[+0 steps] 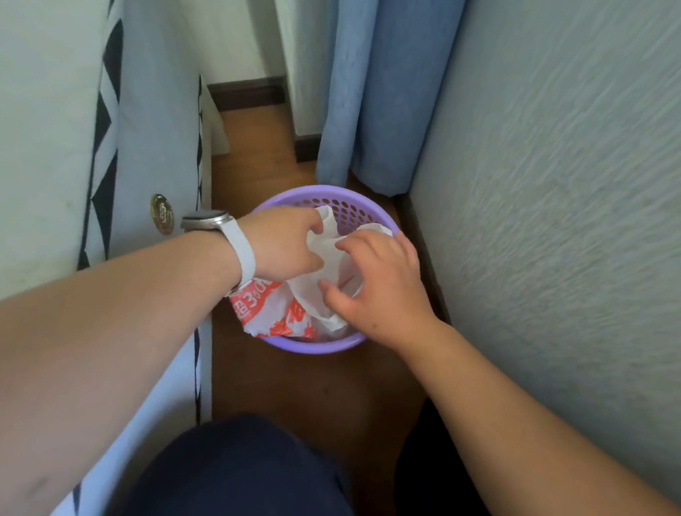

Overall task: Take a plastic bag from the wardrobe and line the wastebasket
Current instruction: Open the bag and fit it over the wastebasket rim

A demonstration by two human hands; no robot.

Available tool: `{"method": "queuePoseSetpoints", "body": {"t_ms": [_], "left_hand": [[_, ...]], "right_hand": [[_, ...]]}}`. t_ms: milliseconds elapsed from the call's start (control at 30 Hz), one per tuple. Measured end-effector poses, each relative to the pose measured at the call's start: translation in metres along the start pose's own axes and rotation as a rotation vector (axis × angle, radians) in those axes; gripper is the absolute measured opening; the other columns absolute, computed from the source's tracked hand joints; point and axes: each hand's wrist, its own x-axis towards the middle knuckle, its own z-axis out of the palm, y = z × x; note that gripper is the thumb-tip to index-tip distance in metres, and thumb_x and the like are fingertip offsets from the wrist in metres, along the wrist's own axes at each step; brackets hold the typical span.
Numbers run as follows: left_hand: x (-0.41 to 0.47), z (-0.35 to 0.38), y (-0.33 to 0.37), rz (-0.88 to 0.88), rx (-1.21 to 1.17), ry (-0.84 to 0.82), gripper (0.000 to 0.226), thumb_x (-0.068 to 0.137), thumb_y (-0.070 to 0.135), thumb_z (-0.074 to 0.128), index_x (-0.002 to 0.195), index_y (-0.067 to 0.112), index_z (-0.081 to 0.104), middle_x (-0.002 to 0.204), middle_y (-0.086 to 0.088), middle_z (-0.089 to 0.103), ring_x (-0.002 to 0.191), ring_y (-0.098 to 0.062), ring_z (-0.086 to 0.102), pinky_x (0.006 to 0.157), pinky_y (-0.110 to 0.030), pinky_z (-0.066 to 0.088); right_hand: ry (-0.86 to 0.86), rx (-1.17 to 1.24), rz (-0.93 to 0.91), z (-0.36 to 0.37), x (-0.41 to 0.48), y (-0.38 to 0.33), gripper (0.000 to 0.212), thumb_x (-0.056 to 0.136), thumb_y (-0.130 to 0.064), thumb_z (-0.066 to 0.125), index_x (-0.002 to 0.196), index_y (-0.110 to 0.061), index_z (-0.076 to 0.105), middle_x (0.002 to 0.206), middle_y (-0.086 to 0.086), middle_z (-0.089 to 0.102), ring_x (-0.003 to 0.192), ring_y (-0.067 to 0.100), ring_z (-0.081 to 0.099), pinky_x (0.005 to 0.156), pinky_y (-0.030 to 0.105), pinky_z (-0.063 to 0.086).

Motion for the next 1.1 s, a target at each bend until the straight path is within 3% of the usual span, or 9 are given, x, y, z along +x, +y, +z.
{"method": "queuePoseSetpoints", "body": {"t_ms": [67, 200, 333, 433, 533, 733, 867, 1033, 1100], "left_hand": [[-0.003, 0.001, -0.003, 0.029, 0.093, -0.101, 0.064, 0.079, 0.035, 0.069, 0.136, 0.03, 0.04, 0.126, 0.002, 0.055, 0.107, -0.022, 0.057, 0.084, -0.032, 0.047], [0.002, 0.006, -0.011, 0.136, 0.367, -0.123, 0.052, 0.074, 0.035, 0.069, 0.122, 0.031, 0.048, 0.118, 0.001, 0.059, 0.1, -0.021, 0.059, 0.083, -0.036, 0.053], [0.005, 0.01, -0.023, 0.007, 0.36, -0.157, 0.058, 0.081, 0.027, 0.065, 0.135, 0.029, 0.045, 0.128, 0.0, 0.056, 0.109, -0.023, 0.057, 0.086, -0.029, 0.049], [0.009, 0.016, -0.023, 0.0, 0.311, -0.128, 0.045, 0.085, 0.019, 0.06, 0.128, 0.031, 0.052, 0.137, 0.004, 0.052, 0.113, -0.021, 0.056, 0.08, -0.024, 0.042], [0.006, 0.018, -0.018, 0.023, 0.314, -0.108, 0.038, 0.087, 0.016, 0.059, 0.124, 0.028, 0.056, 0.146, 0.005, 0.043, 0.12, -0.022, 0.051, 0.085, -0.024, 0.039], [0.001, 0.002, -0.027, -0.008, 0.546, -0.082, 0.03, 0.082, 0.01, 0.054, 0.11, 0.011, 0.064, 0.096, -0.009, 0.069, 0.088, -0.031, 0.065, 0.068, -0.031, 0.049], [-0.002, 0.005, -0.027, 0.0, 0.565, -0.052, 0.03, 0.083, 0.012, 0.053, 0.112, 0.011, 0.062, 0.107, -0.011, 0.065, 0.094, -0.031, 0.062, 0.072, -0.031, 0.048], [-0.017, 0.008, -0.002, 0.124, 0.503, 0.094, 0.046, 0.08, 0.033, 0.06, 0.126, 0.035, 0.054, 0.136, 0.002, 0.043, 0.126, -0.025, 0.038, 0.098, -0.043, 0.035], [-0.019, 0.015, 0.003, 0.276, 0.362, 0.091, 0.049, 0.074, 0.036, 0.06, 0.123, 0.037, 0.055, 0.127, 0.008, 0.052, 0.121, -0.024, 0.046, 0.099, -0.044, 0.04]], "right_hand": [[-0.117, -0.035, -0.016, 0.004, -0.002, -0.005, 0.069, 0.075, -0.064, 0.06, 0.13, -0.025, 0.05, 0.135, -0.002, 0.048, 0.131, 0.021, 0.039, 0.117, 0.052, 0.01], [-0.286, -0.109, 0.007, 0.014, 0.001, -0.012, 0.087, 0.072, -0.067, 0.061, 0.144, -0.032, 0.026, 0.152, 0.002, 0.026, 0.143, 0.025, 0.015, 0.114, 0.056, -0.009], [-0.339, -0.193, 0.062, 0.021, 0.002, -0.002, 0.068, 0.081, -0.053, 0.058, 0.141, -0.029, 0.034, 0.141, 0.0, 0.043, 0.134, 0.026, 0.033, 0.115, 0.056, -0.003], [-0.304, -0.162, 0.025, 0.021, 0.002, 0.001, 0.03, 0.09, -0.033, 0.051, 0.117, -0.024, 0.06, 0.115, -0.001, 0.061, 0.114, 0.026, 0.05, 0.114, 0.051, 0.008], [-0.208, -0.121, 0.045, 0.019, 0.002, 0.004, 0.017, 0.088, -0.026, 0.051, 0.095, -0.02, 0.065, 0.098, 0.0, 0.065, 0.101, 0.027, 0.055, 0.106, 0.044, 0.022], [0.125, -0.155, 0.242, -0.007, -0.011, 0.032, 0.014, 0.074, -0.031, 0.053, 0.069, -0.019, 0.059, 0.073, 0.005, 0.063, 0.077, 0.03, 0.059, 0.09, 0.043, 0.036], [0.155, -0.217, 0.462, -0.03, -0.034, 0.055, 0.023, 0.072, -0.028, 0.05, 0.076, -0.013, 0.067, 0.077, 0.012, 0.063, 0.078, 0.036, 0.059, 0.073, 0.039, 0.039], [0.003, -0.167, 0.433, -0.039, -0.048, 0.047, 0.023, 0.076, -0.022, 0.062, 0.098, -0.015, 0.067, 0.099, 0.011, 0.06, 0.099, 0.036, 0.054, 0.084, 0.041, 0.039], [0.04, -0.165, 0.356, -0.04, -0.05, 0.038, 0.034, 0.072, -0.023, 0.062, 0.105, -0.016, 0.066, 0.104, 0.01, 0.059, 0.101, 0.036, 0.053, 0.086, 0.041, 0.039]]}}
